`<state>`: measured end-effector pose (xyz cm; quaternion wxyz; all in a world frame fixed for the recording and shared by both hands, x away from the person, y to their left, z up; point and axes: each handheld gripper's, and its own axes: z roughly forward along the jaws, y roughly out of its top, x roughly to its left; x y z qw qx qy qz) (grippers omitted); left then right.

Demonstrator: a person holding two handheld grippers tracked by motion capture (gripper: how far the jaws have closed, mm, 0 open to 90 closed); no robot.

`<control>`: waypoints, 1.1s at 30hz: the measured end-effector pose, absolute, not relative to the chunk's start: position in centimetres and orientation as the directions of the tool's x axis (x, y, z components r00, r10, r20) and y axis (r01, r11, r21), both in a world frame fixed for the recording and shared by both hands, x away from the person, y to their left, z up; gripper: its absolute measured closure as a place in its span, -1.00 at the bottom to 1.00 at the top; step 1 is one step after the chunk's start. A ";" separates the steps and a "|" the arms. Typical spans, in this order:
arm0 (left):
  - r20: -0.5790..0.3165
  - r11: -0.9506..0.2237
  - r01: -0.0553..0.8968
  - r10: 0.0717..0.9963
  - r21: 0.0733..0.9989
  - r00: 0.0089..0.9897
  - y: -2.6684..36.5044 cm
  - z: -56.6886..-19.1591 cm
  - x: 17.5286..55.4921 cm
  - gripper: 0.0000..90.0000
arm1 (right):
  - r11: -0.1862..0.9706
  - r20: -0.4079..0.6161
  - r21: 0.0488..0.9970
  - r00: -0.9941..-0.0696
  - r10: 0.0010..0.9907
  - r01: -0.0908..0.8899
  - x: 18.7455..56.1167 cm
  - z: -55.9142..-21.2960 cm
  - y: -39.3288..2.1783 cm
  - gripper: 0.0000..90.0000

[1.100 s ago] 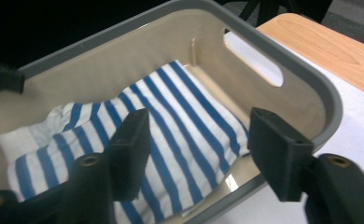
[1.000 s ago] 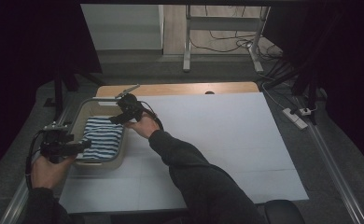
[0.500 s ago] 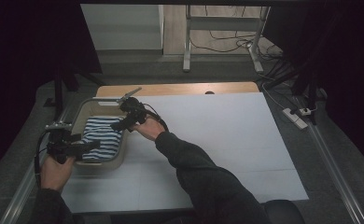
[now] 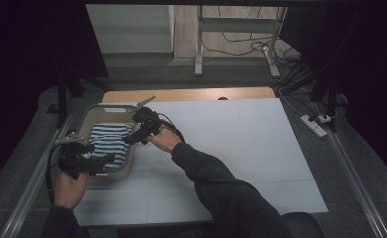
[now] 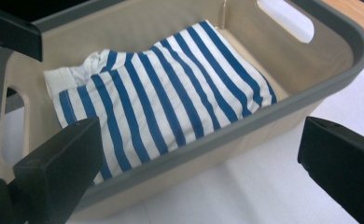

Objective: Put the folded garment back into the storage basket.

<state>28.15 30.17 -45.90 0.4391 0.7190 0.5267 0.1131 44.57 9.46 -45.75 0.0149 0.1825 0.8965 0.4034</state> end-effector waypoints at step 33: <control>-0.290 -0.140 0.660 0.818 0.738 0.497 28.4 -47.3 22.5 -1.00 | 0.632 0.102 0.722 -0.946 0.306 0.282 41.7 -46.1 6.7 -1.00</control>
